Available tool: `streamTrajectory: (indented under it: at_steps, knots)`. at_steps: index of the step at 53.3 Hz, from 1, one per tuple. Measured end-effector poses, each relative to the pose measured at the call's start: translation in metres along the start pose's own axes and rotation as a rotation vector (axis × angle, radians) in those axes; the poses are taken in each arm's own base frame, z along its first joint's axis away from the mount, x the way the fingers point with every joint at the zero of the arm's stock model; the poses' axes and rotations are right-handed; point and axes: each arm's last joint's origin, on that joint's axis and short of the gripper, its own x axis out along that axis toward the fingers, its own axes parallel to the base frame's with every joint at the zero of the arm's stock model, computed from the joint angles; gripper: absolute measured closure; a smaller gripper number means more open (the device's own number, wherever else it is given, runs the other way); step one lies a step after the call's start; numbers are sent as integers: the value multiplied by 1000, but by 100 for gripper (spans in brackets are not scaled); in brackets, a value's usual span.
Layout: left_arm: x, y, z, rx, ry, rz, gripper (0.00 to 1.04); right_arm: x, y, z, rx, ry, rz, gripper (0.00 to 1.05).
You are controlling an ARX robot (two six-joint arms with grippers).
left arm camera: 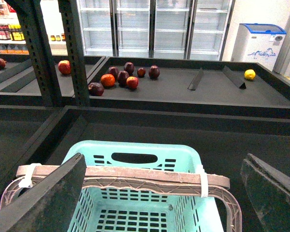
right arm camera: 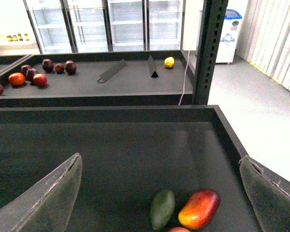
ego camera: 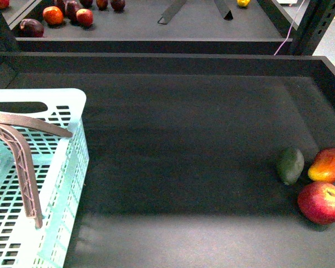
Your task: Pick apple with right arm and hold basket with left
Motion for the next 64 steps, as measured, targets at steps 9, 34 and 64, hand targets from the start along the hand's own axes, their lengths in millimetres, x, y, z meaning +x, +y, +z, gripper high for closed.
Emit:
streamTrajectory:
  at_steps: [9, 34, 64]
  knots:
    - [2, 3, -4, -262, 267, 97, 7, 0, 0, 0, 0, 0, 0, 9]
    - [75, 49, -15, -1205, 326, 237, 7, 0, 0, 0, 0, 0, 0, 9]
    - [154, 29, -27, -1283, 448, 262, 7, 0, 0, 0, 0, 0, 0, 9]
